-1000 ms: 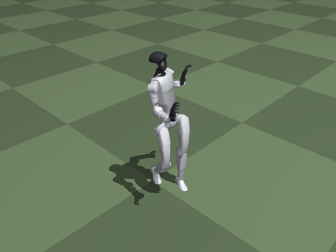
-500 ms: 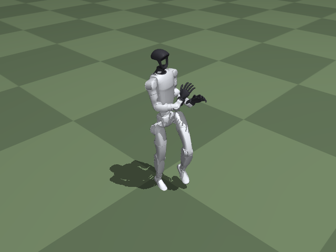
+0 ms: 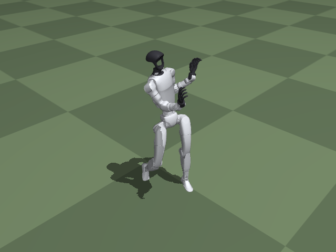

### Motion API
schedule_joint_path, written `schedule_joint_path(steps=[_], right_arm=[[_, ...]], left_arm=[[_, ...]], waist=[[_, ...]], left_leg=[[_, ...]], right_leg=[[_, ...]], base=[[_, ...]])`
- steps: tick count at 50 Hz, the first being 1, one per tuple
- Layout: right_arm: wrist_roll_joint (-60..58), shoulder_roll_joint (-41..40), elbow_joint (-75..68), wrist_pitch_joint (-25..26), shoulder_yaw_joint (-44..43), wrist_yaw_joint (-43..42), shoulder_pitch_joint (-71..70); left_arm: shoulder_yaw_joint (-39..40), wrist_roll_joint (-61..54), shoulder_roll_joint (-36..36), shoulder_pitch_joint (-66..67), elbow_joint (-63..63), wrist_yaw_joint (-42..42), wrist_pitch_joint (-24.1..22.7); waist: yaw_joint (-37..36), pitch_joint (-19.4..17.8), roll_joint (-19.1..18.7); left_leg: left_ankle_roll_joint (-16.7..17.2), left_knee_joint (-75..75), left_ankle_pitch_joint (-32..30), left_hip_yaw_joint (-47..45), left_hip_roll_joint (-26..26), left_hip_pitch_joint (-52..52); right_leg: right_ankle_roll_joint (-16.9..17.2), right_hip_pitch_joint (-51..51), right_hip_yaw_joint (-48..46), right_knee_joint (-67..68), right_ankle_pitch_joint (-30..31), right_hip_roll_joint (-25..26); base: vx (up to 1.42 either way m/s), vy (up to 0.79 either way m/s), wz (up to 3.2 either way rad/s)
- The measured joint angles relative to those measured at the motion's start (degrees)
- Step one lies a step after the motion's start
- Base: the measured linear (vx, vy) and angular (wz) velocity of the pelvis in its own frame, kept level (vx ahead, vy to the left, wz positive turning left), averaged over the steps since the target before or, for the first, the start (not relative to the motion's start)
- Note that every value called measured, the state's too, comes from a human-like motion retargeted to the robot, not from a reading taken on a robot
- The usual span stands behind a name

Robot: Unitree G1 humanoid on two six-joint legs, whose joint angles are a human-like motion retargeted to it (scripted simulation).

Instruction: Dance

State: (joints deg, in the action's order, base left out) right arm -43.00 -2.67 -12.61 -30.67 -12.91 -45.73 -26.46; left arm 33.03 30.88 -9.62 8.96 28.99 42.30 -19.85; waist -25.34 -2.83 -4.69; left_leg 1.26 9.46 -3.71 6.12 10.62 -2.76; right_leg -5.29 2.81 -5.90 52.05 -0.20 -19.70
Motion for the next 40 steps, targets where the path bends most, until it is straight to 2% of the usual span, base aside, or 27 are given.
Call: schedule_joint_path(steps=[3, 4, 5, 7, 8, 10, 12, 13, 15, 17, 18, 20, 22, 24, 26, 28, 30, 32, 33, 35, 36, 37, 38, 40], right_arm=[[0.6, -0.1, 1.2, -2.6, -3.8, -3.8, 5.7], [0.5, 0.0, 1.6, -2.6, -4.7, -4.9, 8.0], [0.3, 0.2, 2.0, -2.4, -5.4, -6.1, 10.4], [-0.2, 0.7, 3.0, -2.5, -6.5, -9.3, 15.6], [-0.6, 1.0, 3.4, -3.0, -6.9, -11.0, 18.4], [-1.0, 2.1, 3.5, -3.6, -7.5, -12.9, 23.4], [-1.6, 4.0, 2.4, -4.0, -8.3, -12.1, 28.5], [-1.6, 5.4, 2.1, -4.4, -8.5, -10.8, 31.5], [-0.7, 9.1, 1.5, -5.6, -9.1, -6.4, 37.6], [0.5, 12.7, -0.3, -7.0, -8.7, -1.2, 41.5], [1.4, 14.5, -1.5, -8.0, -7.9, 1.6, 43.3], [4.4, 17.3, -3.8, -11.3, -6.0, 7.8, 46.3], [9.3, 19.2, -5.6, -16.4, -3.2, 15.4, 48.0], [15.0, 21.2, -6.2, -22.1, 2.7, 22.3, 47.3], [19.4, 21.9, -5.6, -27.2, 9.9, 26.0, 45.2], [22.1, 20.5, -5.2, -30.2, 17.4, 28.3, 42.5], [22.7, 17.4, -4.7, -31.8, 24.2, 30.3, 39.7], [21.6, 12.4, -5.2, -30.0, 28.9, 30.7, 35.7], [20.3, 9.3, -5.5, -28.4, 30.4, 30.6, 33.0], [16.4, 5.5, -5.0, -23.7, 32.0, 28.3, 25.4], [13.4, 5.3, -3.4, -20.3, 32.2, 25.4, 21.1], [9.9, 5.3, -1.7, -16.7, 32.3, 22.4, 17.0], [5.2, 5.3, 0.5, -12.6, 32.3, 19.3, 13.2], [-5.7, 4.2, 3.9, -4.4, 31.3, 14.3, 7.6]], left_arm=[[4.7, 4.0, 2.0, 9.3, 2.7, 9.3, -1.5], [6.2, 6.0, 2.9, 11.6, 2.7, 12.1, -1.7], [7.7, 8.2, 4.0, 13.6, 2.4, 14.7, -1.8], [9.6, 11.8, 6.3, 17.0, 1.1, 20.4, -1.2], [10.1, 13.2, 7.5, 18.7, 0.4, 22.9, -1.0], [10.8, 14.4, 9.3, 21.7, -1.1, 25.3, -0.9], [10.5, 14.2, 9.9, 24.1, -3.8, 26.4, -1.2], [10.0, 14.0, 10.2, 25.5, -5.3, 26.8, -1.5], [8.0, 13.6, 10.5, 28.6, -8.0, 26.4, -2.9], [4.8, 12.5, 9.9, 30.3, -10.8, 24.6, -4.5], [2.9, 11.9, 9.6, 30.8, -12.4, 23.1, -5.8], [-1.9, 11.0, 8.3, 30.9, -16.3, 18.1, -10.2], [-8.3, 9.5, 6.3, 29.6, -20.4, 10.3, -16.1], [-15.3, 6.9, 4.6, 26.8, -24.7, 1.7, -19.9], [-22.5, 5.0, 2.8, 23.0, -28.8, -4.0, -20.4], [-29.2, 4.9, 0.8, 18.5, -32.5, -6.9, -19.9], [-35.4, 5.9, -1.8, 13.7, -35.8, -9.1, -20.8], [-42.7, 6.3, -3.9, 6.4, -41.4, -13.5, -21.0], [-45.8, 6.9, -3.2, 1.7, -44.6, -16.5, -19.7], [-51.5, 7.9, -0.8, -8.9, -49.0, -20.8, -17.1], [-53.4, 9.1, 0.8, -14.2, -49.9, -20.7, -16.1], [-54.9, 9.2, 2.5, -19.0, -50.9, -20.2, -16.0], [-55.5, 7.1, 4.5, -23.0, -52.1, -18.9, -17.9], [-54.5, 3.8, 9.3, -28.6, -55.0, -14.6, -18.4]], waist=[[0.4, -0.5, 0.2], [1.0, -0.3, 0.1], [1.6, 0.0, -0.1], [3.4, 1.1, 0.2], [4.3, 1.6, 0.7], [5.9, 2.5, 1.4], [7.2, 1.8, 3.1], [7.8, 1.5, 3.7], [9.1, 1.4, 3.9], [10.1, 1.3, 5.3], [10.0, 0.9, 6.4], [10.1, -0.5, 6.9], [12.5, -1.5, 7.9], [12.9, -0.6, 9.9], [14.3, 1.5, 11.3], [15.5, 4.0, 11.4], [15.2, 5.4, 9.7], [13.9, 5.0, 8.5], [12.7, 4.6, 7.7], [9.5, 3.1, 5.9], [9.7, 2.3, 6.3], [10.1, 1.6, 6.8], [10.8, 1.5, 7.6], [12.7, 0.9, 8.9]], left_leg=[[-1.4, 0.2, 0.6, 0.7, 2.2, 1.5], [-1.5, 0.3, 0.7, 0.9, 2.1, 1.6], [-1.5, 0.5, 0.8, 1.2, 1.7, 1.6], [-1.7, 0.8, 0.8, 2.6, 1.3, 0.3], [-1.9, 1.0, 0.7, 3.2, 1.3, -0.7], [-1.3, 1.4, 0.9, 4.9, -0.2, -2.8], [0.0, 3.3, 2.0, 6.8, -0.9, -4.5], [-0.6, 3.5, 1.9, 7.3, 0.2, -4.8], [-1.9, 1.8, -0.2, 8.9, 2.4, -4.8], [-1.0, 2.2, -0.4, 9.1, 2.6, -6.5], [-0.7, 2.8, -0.2, 8.1, 2.9, -7.4], [0.4, 5.3, 1.9, 6.6, 2.7, -8.4], [-0.6, 9.3, 3.7, 6.1, 4.6, -11.5], [-1.7, 11.5, 5.9, -4.4, 3.0, -15.9], [-5.8, 12.1, 6.6, -17.6, 0.4, -18.2], [-10.0, 10.7, 6.6, -24.5, -0.2, -17.5], [-7.7, 7.7, 6.4, -16.1, 1.6, -14.9], [-5.1, 5.4, 5.8, -11.1, 1.3, -10.5], [-4.3, 4.0, 6.0, -9.0, 0.3, -7.7], [-5.2, 1.4, 6.6, -8.1, -0.7, -3.0], [-5.8, 0.6, 6.8, -6.8, 0.3, -1.4], [-6.0, 0.1, 6.9, -4.9, 1.2, -0.3], [-5.8, 0.1, 6.8, -2.0, 2.0, -0.3], [-6.1, 1.1, 6.7, 0.3, 2.4, 0.5]], right_leg=[[-5.9, -2.8, -0.9, 8.0, 5.4, -3.8], [-4.9, -3.0, -1.3, 8.9, 3.1, -3.3], [-2.3, -3.1, -1.7, 9.1, -1.2, -1.9], [7.2, -3.2, -1.5, 4.6, -7.7, 2.6], [12.8, -3.6, -0.2, 1.0, -10.4, 5.8], [20.3, -4.1, 4.0, -9.3, -12.6, 14.9], [20.3, -3.8, 8.1, -19.9, -11.5, 22.6], [20.3, -3.2, 10.0, -24.0, -9.2, 22.4], [19.0, -3.0, 10.2, -24.4, -12.4, 19.6], [13.1, 0.1, -1.7, -30.5, -14.0, 17.1], [12.3, 2.0, -3.4, -34.1, -13.2, 17.0], [13.8, 3.9, -5.2, -37.4, -12.3, 16.3], [15.6, 4.7, -10.8, -40.2, -12.0, 14.3], [15.7, 4.7, -15.0, -43.8, -12.4, 13.6], [15.6, 4.5, -18.5, -46.1, -12.8, 13.5], [15.1, 5.1, -20.7, -46.6, -13.1, 14.4], [15.2, 6.7, -20.5, -44.1, -13.6, 16.6], [15.9, 7.8, -20.8, -34.9, -13.1, 16.0], [14.8, 6.7, -21.1, -27.3, -10.9, 15.1], [10.1, 1.5, -18.7, -8.0, -3.8, 11.8], [4.2, -3.5, -14.5, 0.9, 1.4, 11.9], [0.7, -8.6, -9.5, 8.5, 5.0, 13.4], [1.6, -14.1, -2.9, 13.4, 5.5, 17.7], [0.5, -22.1, 2.6, 20.5, 2.2, 19.2]], base=[[0.57, -0.04, -0.29], [0.51, -0.15, 0.20], [0.41, -0.20, 0.51], [0.32, -0.26, 0.81], [0.19, -0.35, 0.94], [0.16, -0.55, 0.98], [0.29, -0.63, 1.14], [0.16, -0.12, 1.37], [0.04, 0.15, 1.60], [-0.02, -0.15, 1.47], [-0.07, -0.22, 1.31], [-0.15, -0.20, 1.79], [-0.29, -0.20, 2.53], [-0.36, -0.21, 1.84], [-0.14, -0.19, 1.83], [0.22, -0.14, 1.74], [0.57, -0.10, 1.29], [0.59, -0.08, 1.12], [0.33, -0.08, 0.97], [0.08, -0.12, 1.12], [0.00, -0.19, 1.71], [0.04, -0.30, 1.96], [0.12, -0.41, 1.72], [0.22, -0.46, 1.46]])
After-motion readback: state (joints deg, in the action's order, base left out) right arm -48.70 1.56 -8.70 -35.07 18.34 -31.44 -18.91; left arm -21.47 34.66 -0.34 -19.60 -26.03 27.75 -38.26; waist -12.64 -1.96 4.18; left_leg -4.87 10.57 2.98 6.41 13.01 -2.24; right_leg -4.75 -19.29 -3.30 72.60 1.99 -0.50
